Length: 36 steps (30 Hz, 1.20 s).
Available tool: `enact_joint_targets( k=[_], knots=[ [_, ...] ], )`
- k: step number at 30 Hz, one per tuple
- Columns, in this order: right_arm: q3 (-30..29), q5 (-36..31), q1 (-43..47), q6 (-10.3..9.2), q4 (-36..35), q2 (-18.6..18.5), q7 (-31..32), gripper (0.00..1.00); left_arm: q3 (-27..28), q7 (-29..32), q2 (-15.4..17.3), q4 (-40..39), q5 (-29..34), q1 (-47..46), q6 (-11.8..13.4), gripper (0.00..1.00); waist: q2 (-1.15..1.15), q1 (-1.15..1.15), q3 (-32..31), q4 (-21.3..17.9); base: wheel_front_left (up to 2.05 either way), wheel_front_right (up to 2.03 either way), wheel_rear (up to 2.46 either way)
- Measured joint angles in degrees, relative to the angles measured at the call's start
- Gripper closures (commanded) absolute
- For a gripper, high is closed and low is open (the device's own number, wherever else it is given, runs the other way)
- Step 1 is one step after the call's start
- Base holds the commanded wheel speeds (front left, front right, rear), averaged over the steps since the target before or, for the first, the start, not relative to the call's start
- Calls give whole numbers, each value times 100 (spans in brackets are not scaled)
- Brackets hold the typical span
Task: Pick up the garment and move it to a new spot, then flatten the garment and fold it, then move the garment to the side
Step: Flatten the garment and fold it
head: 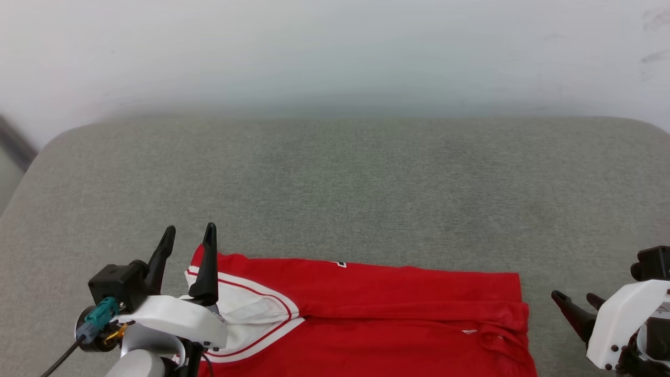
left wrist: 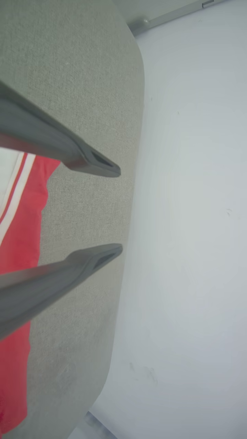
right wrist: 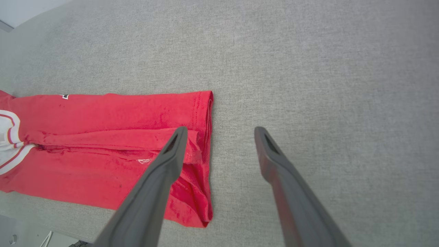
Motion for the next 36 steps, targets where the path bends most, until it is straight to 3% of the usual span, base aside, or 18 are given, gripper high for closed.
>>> enact_joint_targets(
  k=[8, 15, 21, 22, 23, 24, 36],
  knots=[
    [-64, -179, -163, 0, 172, 289, 443, 0, 182, -120, -210, -524, 616, 41, 185, 0, 0, 0, 274, 314, 0, 0, 0],
    [-25, -224, -496, 0, 890, 506, 461, 0, 270, -121, -389, -678, 883, 1, 24, 0, 0, 1, 667, 608, 0, 0, 0],
    [119, 113, -659, 0, 1384, 539, 556, 0, 283, -127, -452, -578, 1010, -40, -127, 0, 0, 1, 850, 788, 0, 0, 0],
    [164, 141, -668, 0, 1415, 534, 554, 7, 289, -129, -459, -558, 1016, -40, -134, 0, 0, 1, 848, 794, 0, 0, 0],
    [188, 178, -678, 0, 1448, 534, 552, 66, 294, -129, -466, -539, 1026, -40, -143, 0, 0, 1, 836, 791, 0, 0, 0],
    [207, 236, -681, 0, 1473, 534, 533, 100, 299, -129, -472, -525, 1040, -37, -160, 0, 0, 0, 821, 783, 0, 0, 0],
    [246, 352, -731, 1, 1563, 212, 466, 100, 250, -83, -386, -438, 1107, 269, -79, 0, 0, 1, 364, 530, 0, 0, 0]
  ],
)
